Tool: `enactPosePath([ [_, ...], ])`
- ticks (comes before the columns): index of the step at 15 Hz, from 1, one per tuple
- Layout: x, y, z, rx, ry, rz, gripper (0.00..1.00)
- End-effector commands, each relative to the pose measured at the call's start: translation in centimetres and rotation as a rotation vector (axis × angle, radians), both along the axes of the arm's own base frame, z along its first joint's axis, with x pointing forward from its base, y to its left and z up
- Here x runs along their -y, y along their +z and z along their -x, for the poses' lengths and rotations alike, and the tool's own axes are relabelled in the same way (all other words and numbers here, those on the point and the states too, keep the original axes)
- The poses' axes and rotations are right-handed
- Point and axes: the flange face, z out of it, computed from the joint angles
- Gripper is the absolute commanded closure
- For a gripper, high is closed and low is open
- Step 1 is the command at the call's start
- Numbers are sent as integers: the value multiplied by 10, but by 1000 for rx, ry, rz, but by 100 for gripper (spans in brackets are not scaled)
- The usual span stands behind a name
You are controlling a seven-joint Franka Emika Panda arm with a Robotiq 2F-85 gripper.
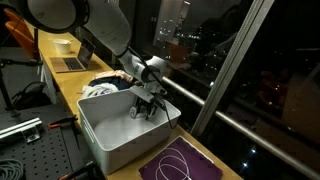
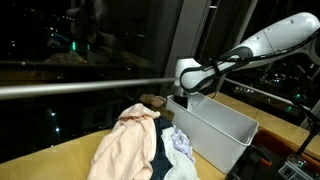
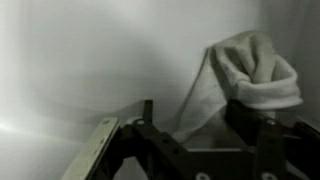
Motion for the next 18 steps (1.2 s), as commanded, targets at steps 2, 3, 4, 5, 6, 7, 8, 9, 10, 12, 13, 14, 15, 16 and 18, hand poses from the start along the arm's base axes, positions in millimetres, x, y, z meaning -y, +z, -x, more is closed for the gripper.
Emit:
enactPosePath([
  [2, 2, -4, -18, -13, -9, -33, 66],
  [3, 2, -3, -20, -13, -10, -32, 72],
  [4, 3, -3, -22, -16, -13, -30, 79],
  [5, 4, -4, -23, -18, -15, -29, 88],
  [6, 6, -4, -24, -18, -18, -29, 94],
  [7, 7, -4, -25, -18, -21, -28, 100],
  [8, 9, -4, -25, -19, -24, -26, 100],
  [9, 10, -2, -25, -21, -26, -25, 100],
  [10, 9, 2, -25, -19, -25, -24, 100],
  [12, 5, 22, -21, 0, -22, -7, 99],
  [13, 1, 38, -18, 15, -20, 9, 99],
  [14, -2, 51, -17, 29, -18, 20, 99],
  [15, -6, 69, -15, 47, -19, 40, 99],
  [16, -9, 89, -13, 65, -22, 58, 99],
  [18, -20, 129, -7, 116, -32, 107, 99],
])
